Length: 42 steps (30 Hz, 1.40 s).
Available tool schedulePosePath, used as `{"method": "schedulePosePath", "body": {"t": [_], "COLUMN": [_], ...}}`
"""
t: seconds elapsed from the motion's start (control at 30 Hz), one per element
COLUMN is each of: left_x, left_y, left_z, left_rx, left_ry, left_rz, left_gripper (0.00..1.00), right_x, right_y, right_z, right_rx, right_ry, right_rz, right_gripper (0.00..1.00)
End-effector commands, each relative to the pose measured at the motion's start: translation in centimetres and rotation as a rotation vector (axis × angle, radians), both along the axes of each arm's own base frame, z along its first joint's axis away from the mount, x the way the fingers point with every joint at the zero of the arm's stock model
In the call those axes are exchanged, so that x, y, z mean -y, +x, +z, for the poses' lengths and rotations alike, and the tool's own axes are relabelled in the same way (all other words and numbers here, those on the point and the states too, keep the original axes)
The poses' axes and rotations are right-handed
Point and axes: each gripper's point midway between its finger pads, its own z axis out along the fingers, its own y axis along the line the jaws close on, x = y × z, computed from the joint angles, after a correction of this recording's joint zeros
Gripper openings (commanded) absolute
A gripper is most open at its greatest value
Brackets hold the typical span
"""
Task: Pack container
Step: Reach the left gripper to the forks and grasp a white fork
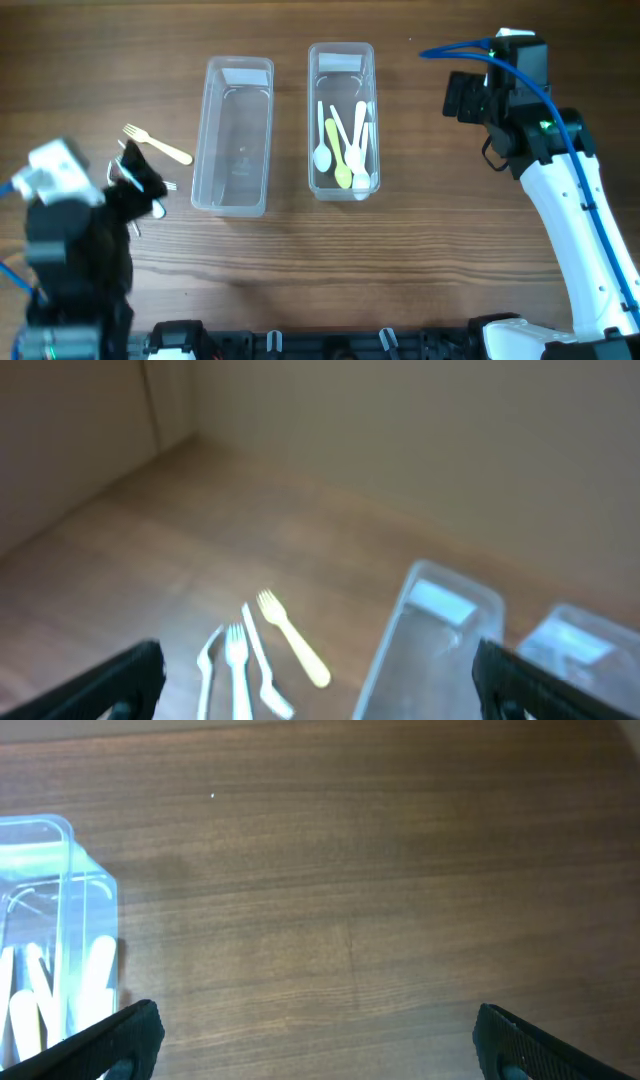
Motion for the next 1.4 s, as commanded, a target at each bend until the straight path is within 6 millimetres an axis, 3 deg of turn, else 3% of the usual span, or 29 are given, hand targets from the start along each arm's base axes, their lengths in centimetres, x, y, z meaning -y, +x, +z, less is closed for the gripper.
{"method": "schedulePosePath", "body": {"t": [0.0, 0.07, 0.2, 0.27, 0.33, 0.37, 0.57, 0.63, 0.7, 0.87, 0.97, 1.1, 1.2, 1.23, 1.37], "left_x": [1.3, 4.5, 4.6, 2.9, -0.8, -1.6, -5.7, -6.8, -7.8, -9.5, -10.4, -11.0, -11.0, -11.1, -11.6], "left_y": [3.9, 5.4, 7.1, 7.1, 6.0, 5.7, 4.4, 4.3, 4.0, 2.9, 2.9, 2.3, 2.3, 2.5, 3.4], "left_z": [-0.2, -2.3, -5.7, -7.0, -8.8, -9.4, -14.5, -16.6, -18.3, -22.2, -23.2, -24.9, -27.0, -27.7, -30.9], "left_rx": [-0.164, -0.257, -0.378, -0.424, -0.471, -0.493, -0.645, -0.669, -0.661, -0.645, -0.623, -0.652, -0.692, -0.711, -0.762], "left_ry": [-0.049, -0.153, -0.175, -0.175, -0.185, -0.183, -0.243, -0.301, -0.361, -0.430, -0.390, -0.358, -0.360, -0.351, -0.350], "left_rz": [-0.064, -0.222, -0.220, -0.094, 0.192, 0.241, 0.381, 0.350, 0.346, 0.376, 0.406, 0.445, 0.438, 0.426, 0.412], "left_gripper": [1.00, 1.00, 1.00, 1.00, 1.00, 1.00, 0.93, 0.84, 0.83, 0.81, 0.78, 0.88, 0.82, 0.73, 0.63], "right_x": [0.4, 0.4, 0.4, 0.4, 0.4, 0.4, 0.4, 0.4, 0.4, 0.4, 0.4, 0.4, 0.4, 0.4, 0.4], "right_y": [0.2, 0.2, 0.2, 0.2, 0.2, 0.2, 0.2, 0.2, 0.2, 0.2, 0.2, 0.2, 0.2, 0.2, 0.2], "right_z": [0.7, 0.7, 0.7, 0.7, 0.7, 0.7, 0.7, 0.7, 0.7, 0.7, 0.7, 0.7, 0.7, 0.7, 0.7], "right_rx": [0.016, 0.016, 0.016, 0.016, 0.016, 0.016, 0.016, 0.016, 0.016, 0.016, 0.016, 0.016, 0.016, 0.016, 0.016], "right_ry": [-0.024, -0.024, -0.023, -0.024, -0.023, -0.024, -0.023, -0.023, -0.023, -0.024, -0.024, -0.024, -0.023, -0.023, -0.023], "right_rz": [-0.009, -0.009, -0.009, -0.009, -0.009, -0.009, -0.009, -0.009, -0.009, -0.009, -0.009, -0.009, -0.009, -0.009, -0.009], "right_gripper": [1.00, 1.00, 1.00, 1.00, 1.00, 1.00, 1.00, 1.00, 1.00, 1.00, 1.00, 1.00, 1.00, 1.00, 1.00]}}
